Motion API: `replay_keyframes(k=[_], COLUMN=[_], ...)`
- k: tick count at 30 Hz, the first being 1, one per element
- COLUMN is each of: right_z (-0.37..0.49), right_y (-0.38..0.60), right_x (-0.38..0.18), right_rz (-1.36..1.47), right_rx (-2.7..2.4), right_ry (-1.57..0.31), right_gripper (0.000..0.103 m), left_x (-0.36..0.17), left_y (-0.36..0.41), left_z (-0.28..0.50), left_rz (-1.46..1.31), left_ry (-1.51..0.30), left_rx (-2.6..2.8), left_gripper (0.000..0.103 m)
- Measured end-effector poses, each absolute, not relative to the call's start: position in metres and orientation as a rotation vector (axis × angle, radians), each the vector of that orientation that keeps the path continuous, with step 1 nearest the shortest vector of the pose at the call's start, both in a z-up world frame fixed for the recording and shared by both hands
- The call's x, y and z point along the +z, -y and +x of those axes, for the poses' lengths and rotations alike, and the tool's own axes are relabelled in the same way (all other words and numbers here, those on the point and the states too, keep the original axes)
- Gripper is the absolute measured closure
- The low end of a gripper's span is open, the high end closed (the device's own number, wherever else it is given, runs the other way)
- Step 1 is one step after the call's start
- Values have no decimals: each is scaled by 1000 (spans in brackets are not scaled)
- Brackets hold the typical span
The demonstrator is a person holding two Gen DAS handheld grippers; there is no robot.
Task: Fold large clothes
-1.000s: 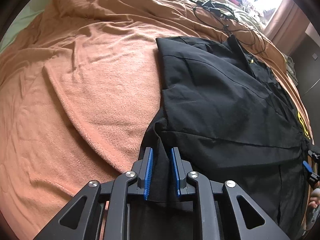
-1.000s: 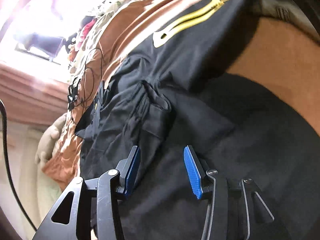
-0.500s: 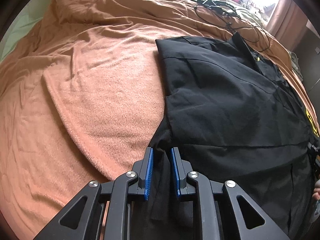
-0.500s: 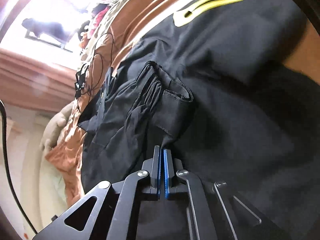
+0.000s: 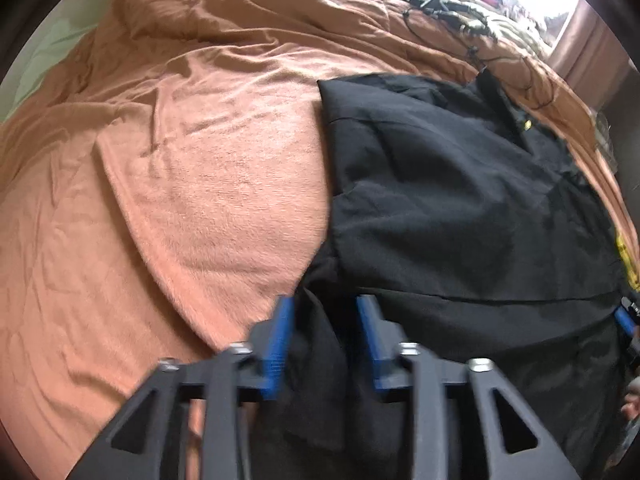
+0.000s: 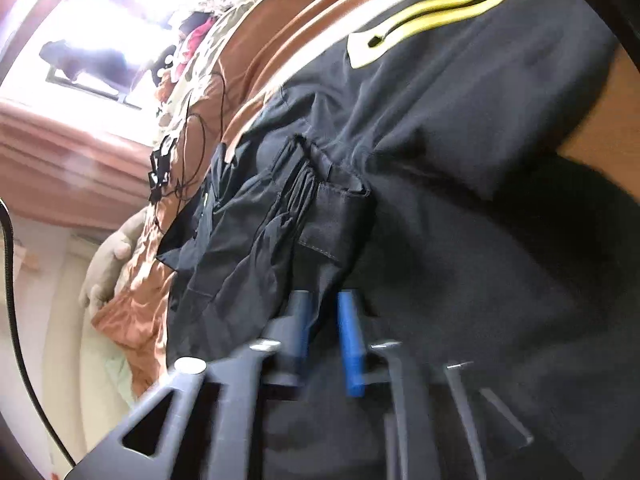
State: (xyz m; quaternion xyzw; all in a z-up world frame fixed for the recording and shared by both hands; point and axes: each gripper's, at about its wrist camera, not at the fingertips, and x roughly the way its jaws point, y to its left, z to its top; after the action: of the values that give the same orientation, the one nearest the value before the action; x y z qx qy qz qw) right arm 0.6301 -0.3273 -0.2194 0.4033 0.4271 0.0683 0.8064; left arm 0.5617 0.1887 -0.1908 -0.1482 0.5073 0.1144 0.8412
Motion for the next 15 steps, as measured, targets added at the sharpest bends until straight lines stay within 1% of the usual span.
replay_keyframes(k=[1,2,4,9,15], right_z=[626,622,615,594,572], right_y=[330,333,344,383,445], right_x=[-212,-204,-186,-145,-130], right_rz=[850,836,819,769,843], right_rx=[142,137,130,97,38], right_ry=[-900,-886,-853,-758,-658], right_gripper=[51,51,51,51,51], left_x=[-185,-176,-159,-133,-122], left_y=[-185,-179,-165,-127,-83], left_z=[559,555,550,547,552], left_rz=[-323,-325,-306,-291,-283], left_ry=[-1052,-1025,-982,-945,-939], left_rx=[233,226,212,154,96], left_gripper=[41,31,25,24,24])
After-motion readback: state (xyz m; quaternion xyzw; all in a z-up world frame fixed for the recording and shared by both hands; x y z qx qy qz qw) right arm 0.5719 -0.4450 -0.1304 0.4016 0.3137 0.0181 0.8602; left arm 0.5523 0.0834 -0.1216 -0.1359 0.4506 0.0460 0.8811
